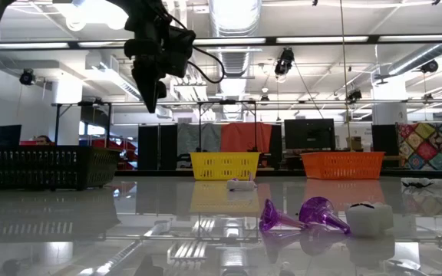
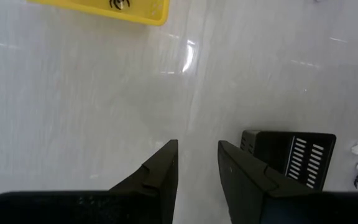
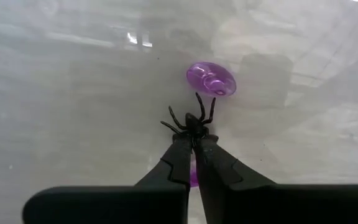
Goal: Sort Halloween decoration
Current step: Put the black spider toy into the yellow basket
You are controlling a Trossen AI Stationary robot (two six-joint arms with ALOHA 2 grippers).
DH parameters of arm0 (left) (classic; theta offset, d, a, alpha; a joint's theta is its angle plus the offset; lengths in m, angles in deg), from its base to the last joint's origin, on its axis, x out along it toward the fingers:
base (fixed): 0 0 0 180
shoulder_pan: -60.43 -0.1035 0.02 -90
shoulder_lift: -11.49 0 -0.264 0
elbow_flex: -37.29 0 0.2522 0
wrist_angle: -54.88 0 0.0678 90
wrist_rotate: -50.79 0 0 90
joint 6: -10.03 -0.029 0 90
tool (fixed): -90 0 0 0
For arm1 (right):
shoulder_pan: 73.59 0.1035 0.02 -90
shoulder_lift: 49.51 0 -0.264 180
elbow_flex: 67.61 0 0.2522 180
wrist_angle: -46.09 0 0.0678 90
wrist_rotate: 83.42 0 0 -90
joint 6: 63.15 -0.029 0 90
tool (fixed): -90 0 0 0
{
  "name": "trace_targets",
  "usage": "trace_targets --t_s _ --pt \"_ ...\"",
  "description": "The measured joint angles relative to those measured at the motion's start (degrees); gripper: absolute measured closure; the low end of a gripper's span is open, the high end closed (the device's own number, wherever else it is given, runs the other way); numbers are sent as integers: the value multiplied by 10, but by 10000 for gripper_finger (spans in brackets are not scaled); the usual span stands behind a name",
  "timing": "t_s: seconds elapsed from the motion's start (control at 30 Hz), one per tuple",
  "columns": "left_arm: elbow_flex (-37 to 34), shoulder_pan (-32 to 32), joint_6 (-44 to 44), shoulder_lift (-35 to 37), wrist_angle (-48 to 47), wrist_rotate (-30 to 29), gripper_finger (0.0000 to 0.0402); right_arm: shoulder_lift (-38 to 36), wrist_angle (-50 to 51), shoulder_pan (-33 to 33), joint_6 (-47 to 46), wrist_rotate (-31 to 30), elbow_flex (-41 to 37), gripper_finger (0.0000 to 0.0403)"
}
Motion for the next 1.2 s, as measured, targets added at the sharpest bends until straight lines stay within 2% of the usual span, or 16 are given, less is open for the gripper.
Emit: trace_targets --t_s 0.33,0.5,0.67,0.97,1.2 --pt "0 0 -15 0 -18 0 306 -53 5 0 27 -53 26 394" --pt "0 -1 -16 2 -23 0 306 -67 1 -5 39 -130 37 394" --pt "0 -10 -18 4 -23 0 306 -74 1 -34 90 -172 39 394" --pt "0 -51 -18 12 -34 -2 306 -99 2 -113 242 -209 39 394" --pt "0 -80 -18 16 -45 -2 306 -138 3 -224 424 -232 39 394"
